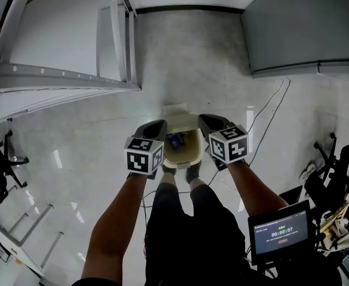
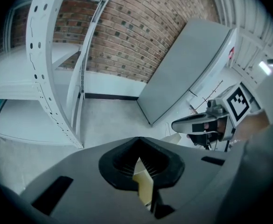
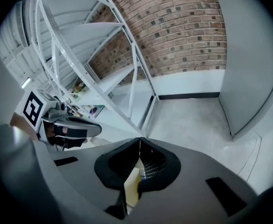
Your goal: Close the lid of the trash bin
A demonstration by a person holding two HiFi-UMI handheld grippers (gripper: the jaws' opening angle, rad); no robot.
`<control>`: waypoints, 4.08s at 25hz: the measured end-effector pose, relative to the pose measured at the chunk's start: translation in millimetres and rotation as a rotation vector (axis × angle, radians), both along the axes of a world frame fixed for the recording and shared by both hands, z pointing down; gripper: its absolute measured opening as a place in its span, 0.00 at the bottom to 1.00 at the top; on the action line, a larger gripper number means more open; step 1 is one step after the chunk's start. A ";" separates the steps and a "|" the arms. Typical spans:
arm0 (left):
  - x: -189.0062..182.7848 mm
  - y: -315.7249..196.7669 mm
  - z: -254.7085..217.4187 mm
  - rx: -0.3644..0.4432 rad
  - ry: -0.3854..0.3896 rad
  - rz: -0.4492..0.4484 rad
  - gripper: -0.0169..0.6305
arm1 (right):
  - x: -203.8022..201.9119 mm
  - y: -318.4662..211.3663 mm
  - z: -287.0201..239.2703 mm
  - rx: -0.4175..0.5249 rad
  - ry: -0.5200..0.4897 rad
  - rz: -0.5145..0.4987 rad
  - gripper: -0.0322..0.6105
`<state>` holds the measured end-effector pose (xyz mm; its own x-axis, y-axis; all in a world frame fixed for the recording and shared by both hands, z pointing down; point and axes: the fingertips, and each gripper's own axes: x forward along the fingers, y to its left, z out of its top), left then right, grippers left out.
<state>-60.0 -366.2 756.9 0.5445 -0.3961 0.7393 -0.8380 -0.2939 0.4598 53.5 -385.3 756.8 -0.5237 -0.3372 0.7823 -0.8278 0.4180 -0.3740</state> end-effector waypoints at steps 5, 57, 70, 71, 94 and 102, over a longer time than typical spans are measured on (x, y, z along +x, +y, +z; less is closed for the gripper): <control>12.3 59.5 17.0 -0.065 -0.001 0.066 0.02 | 1.7 58.3 14.9 -0.080 0.020 -0.048 0.06; -11.8 58.9 -328.8 0.571 0.206 -0.123 0.01 | -21.7 51.3 -318.2 0.440 -0.291 -0.083 0.06; -9.1 114.9 -480.5 0.826 0.223 -0.095 0.02 | 11.1 87.2 -461.0 0.676 -0.422 -0.097 0.06; -6.0 119.9 -484.4 0.830 0.220 -0.095 0.02 | 16.1 89.2 -465.4 0.684 -0.428 -0.095 0.06; -80.9 311.5 -513.8 0.934 0.194 -0.121 0.02 | -31.3 276.6 -507.6 0.780 -0.393 -0.041 0.06; -98.0 387.1 -506.5 0.914 0.257 -0.123 0.02 | -38.0 368.2 -506.4 0.782 -0.329 -0.010 0.06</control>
